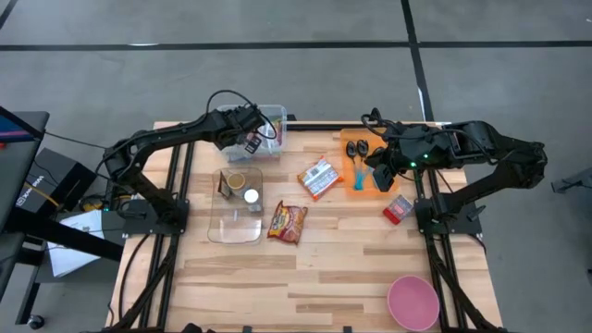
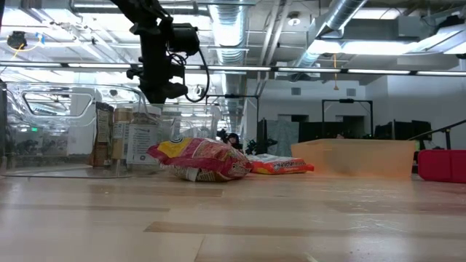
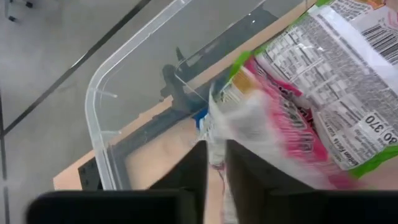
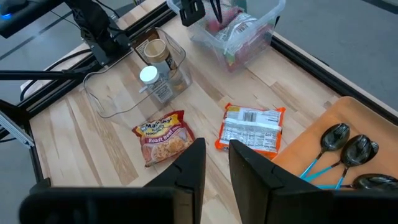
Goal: Pick & Place Food Item
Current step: Put the green noodle pack into the transparent container, then put the red noodle pack into the transparent container
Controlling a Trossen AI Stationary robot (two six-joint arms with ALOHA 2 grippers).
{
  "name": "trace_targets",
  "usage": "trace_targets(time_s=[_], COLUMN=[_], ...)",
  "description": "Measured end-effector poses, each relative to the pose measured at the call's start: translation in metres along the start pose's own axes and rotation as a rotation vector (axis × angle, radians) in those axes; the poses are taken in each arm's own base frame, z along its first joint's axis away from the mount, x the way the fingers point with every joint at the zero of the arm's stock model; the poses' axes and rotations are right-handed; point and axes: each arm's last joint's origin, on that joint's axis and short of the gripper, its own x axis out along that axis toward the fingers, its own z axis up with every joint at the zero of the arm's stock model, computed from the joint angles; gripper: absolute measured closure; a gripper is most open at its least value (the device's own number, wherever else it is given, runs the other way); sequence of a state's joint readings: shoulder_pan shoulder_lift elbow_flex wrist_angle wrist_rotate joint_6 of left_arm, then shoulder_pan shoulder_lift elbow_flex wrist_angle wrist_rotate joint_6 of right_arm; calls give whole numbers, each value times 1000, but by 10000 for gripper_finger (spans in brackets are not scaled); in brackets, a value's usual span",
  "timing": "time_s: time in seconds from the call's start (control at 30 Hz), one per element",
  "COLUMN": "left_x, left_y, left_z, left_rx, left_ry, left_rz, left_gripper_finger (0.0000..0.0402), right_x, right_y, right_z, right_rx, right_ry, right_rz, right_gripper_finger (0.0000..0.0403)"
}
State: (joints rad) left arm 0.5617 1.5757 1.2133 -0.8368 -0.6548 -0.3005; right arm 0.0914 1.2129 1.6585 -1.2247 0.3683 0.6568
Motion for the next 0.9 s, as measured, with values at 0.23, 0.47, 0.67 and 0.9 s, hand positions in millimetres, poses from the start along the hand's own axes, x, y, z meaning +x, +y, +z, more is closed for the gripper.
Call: trace_targets(time_s=[0.23,0.47,0.67,0.9], left_x=[-1,-44,-110,-177], left_y=[0,21,54,70], left_z=[1,9,3,-10], left_rx=[-15,-107,-214,-143], left_ry=[-13,-209,-444,-721], left_rz=[-4,-90,-447,-1016], left_gripper_finger=[244,185,182,199], right_x=[0,-3,-13,-20], right_y=[0,-1,-6,-8], right_z=[0,-1,-1,2], right_rx=[-2,-3,-2,-51], right_ry=[0,-6,-28,-96], right_rz=[0,8,24,32], right_gripper_finger=[337,337,337,337])
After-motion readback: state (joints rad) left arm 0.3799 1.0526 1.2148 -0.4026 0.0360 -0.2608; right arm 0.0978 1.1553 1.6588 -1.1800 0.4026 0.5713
